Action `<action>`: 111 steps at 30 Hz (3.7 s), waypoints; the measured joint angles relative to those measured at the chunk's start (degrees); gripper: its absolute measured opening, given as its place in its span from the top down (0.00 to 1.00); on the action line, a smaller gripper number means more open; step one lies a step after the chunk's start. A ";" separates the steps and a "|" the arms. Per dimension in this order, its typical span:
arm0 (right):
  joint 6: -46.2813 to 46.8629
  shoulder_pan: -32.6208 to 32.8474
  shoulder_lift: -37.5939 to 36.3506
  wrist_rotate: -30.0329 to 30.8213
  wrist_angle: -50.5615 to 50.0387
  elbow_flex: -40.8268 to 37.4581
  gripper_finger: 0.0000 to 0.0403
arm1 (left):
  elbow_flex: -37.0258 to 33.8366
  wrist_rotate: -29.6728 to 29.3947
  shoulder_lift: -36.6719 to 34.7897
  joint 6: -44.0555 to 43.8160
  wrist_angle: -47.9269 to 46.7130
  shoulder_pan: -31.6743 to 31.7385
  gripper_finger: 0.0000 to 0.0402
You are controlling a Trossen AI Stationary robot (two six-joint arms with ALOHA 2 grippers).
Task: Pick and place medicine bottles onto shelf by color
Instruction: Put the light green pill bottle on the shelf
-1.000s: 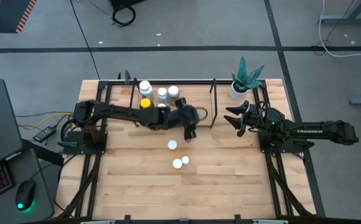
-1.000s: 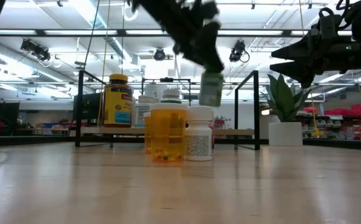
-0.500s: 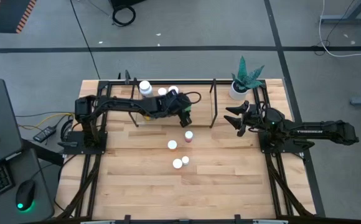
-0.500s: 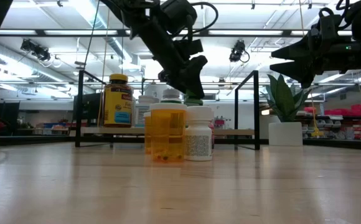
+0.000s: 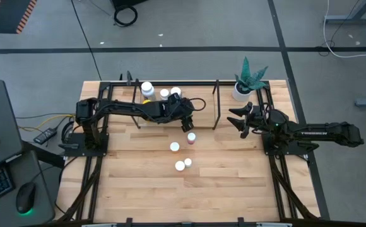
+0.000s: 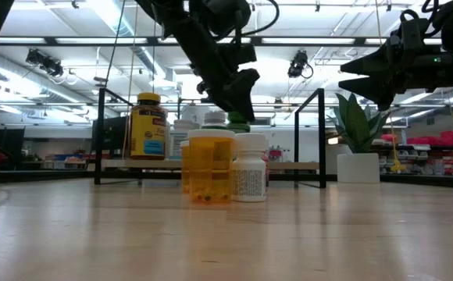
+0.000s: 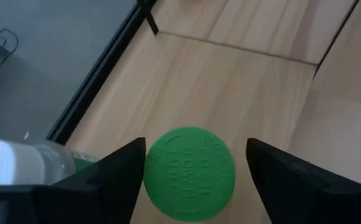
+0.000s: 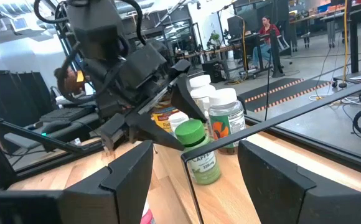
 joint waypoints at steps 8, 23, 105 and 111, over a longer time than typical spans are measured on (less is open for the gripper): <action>0.00 0.02 -0.02 0.00 0.00 0.02 0.40 | 2.64 -4.03 0.00 2.75 0.89 -0.79 0.25; 0.00 0.01 -0.01 0.00 0.00 0.01 0.40 | 2.74 -5.64 0.00 3.86 -1.96 0.59 0.33; 0.00 0.01 -0.01 0.02 0.00 0.01 0.40 | -57.59 -2.70 -62.33 0.94 21.03 -13.43 0.74; 0.00 0.00 -0.02 0.02 -0.02 0.00 0.40 | -67.85 -2.62 -68.97 1.04 30.28 -16.26 0.74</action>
